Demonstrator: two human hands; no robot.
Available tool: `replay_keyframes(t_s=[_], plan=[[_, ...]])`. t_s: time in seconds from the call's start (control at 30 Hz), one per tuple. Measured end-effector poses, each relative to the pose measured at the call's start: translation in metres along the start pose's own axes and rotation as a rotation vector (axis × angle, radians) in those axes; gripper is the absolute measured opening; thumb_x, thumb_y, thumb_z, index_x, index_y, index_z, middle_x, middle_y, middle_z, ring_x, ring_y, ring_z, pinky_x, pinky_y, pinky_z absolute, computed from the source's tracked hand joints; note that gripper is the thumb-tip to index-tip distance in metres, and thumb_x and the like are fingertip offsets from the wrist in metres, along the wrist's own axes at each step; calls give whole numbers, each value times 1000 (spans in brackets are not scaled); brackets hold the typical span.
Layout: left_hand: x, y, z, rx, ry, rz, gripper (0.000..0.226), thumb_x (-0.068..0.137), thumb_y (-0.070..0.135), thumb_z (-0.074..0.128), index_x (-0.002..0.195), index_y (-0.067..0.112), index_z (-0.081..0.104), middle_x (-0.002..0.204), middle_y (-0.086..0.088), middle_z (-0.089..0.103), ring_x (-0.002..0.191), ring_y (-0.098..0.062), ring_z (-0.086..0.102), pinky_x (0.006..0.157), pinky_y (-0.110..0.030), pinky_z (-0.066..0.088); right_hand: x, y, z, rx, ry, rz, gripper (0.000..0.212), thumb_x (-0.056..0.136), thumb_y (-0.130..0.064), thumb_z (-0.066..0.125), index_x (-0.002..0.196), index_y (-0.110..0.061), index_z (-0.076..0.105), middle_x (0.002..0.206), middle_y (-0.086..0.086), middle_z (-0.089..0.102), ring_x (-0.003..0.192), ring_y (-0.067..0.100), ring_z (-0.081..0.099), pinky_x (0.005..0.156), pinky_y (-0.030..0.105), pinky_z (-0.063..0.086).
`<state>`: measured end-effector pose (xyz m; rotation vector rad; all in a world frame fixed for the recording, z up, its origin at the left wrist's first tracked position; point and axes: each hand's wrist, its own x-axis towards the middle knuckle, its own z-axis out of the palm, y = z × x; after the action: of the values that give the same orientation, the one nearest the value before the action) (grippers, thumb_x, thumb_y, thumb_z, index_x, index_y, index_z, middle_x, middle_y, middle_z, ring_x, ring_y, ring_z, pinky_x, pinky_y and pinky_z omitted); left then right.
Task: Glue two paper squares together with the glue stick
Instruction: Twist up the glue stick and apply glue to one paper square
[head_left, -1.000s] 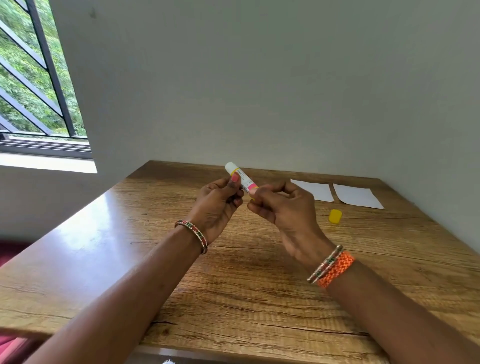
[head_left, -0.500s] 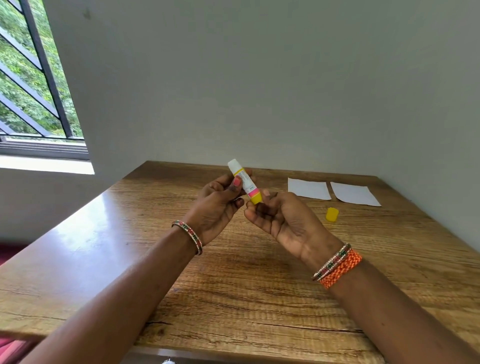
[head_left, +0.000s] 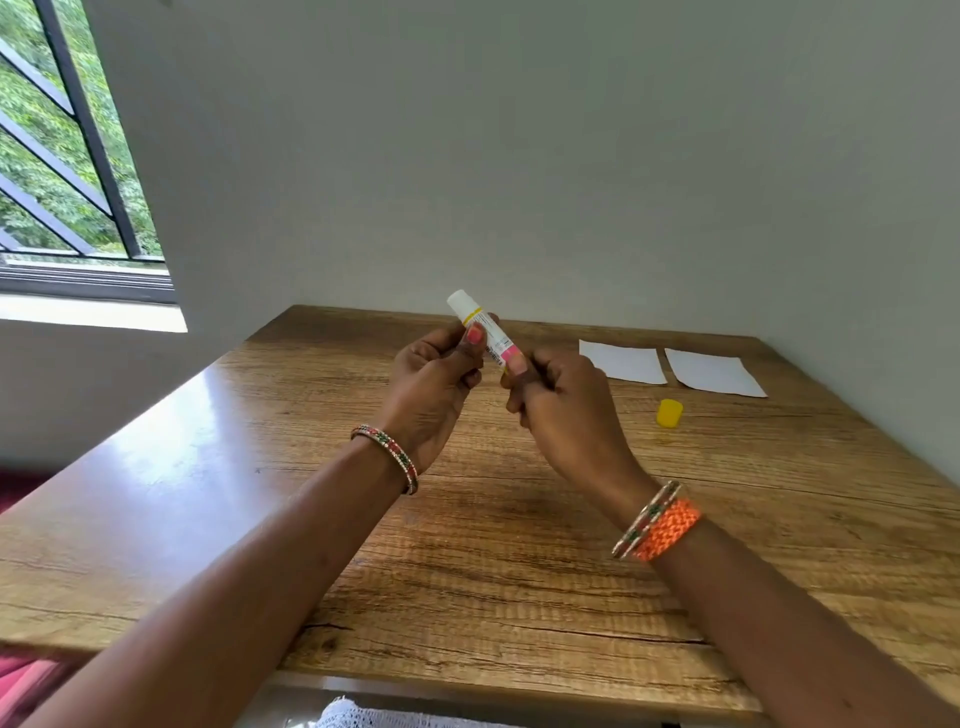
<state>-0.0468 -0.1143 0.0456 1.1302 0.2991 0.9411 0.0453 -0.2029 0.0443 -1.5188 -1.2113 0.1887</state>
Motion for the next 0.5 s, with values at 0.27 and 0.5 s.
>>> replay_keyframes(t_s=[0.27, 0.5], plan=[[-2, 2, 3, -14, -112, -25, 30, 74, 17, 57, 102, 7, 62, 94, -5, 61, 78, -10, 46, 66, -21, 38, 9, -5, -23, 693, -414, 620, 49, 99, -40, 28, 70, -12, 54, 48, -3, 37, 36, 8, 32, 34, 17, 26], [-2, -1, 2, 65, 117, 10, 11, 81, 11, 61, 90, 6, 66, 70, -1, 55, 63, -9, 38, 60, -22, 33, -1, 2, -6, -111, 61, -83, 18, 84, -30, 66, 82, -27, 48, 76, -5, 59, 63, 3, 54, 51, 15, 47]])
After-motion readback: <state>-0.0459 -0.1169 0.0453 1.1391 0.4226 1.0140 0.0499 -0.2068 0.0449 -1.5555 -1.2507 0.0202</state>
